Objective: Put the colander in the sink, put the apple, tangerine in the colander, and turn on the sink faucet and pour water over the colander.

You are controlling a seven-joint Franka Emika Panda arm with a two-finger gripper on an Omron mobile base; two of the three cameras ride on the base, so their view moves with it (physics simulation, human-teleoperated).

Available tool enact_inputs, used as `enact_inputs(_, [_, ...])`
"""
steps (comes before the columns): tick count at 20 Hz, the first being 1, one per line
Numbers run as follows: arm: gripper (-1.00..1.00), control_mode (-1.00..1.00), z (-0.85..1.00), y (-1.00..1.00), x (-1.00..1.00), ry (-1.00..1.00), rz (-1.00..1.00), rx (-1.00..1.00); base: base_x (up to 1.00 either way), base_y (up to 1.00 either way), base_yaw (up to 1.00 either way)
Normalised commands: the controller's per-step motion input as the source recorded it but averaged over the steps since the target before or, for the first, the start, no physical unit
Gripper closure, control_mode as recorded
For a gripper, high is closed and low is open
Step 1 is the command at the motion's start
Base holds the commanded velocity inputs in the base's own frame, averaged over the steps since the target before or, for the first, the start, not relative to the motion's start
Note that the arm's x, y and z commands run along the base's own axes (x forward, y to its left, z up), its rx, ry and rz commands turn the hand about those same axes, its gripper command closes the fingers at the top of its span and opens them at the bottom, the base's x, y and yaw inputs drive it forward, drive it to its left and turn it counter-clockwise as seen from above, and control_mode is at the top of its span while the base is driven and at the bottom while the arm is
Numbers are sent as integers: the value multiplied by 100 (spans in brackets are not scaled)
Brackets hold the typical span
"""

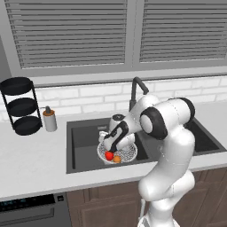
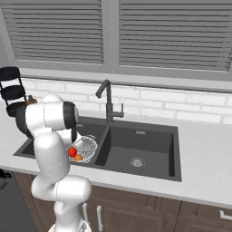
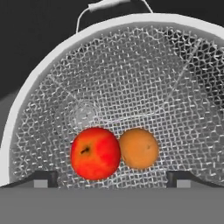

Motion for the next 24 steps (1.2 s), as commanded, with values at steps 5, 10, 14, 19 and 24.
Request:
enact_inputs(5, [-100, -100, 59, -6, -12, 0, 0, 0, 0, 0, 0])
enact_inputs(10, [-100, -100, 62, -12, -33, 0, 0, 0, 0, 0, 0])
enact_inputs(14, [-100, -100, 64, -15, -33, 0, 0, 0, 0, 0, 0])
enact_inputs(19, [-100, -100, 61, 0, -26, 0, 0, 0, 0, 0, 0])
enact_inputs(24, [-100, -100, 51, 0, -19, 1, 0, 0, 0, 0, 0])
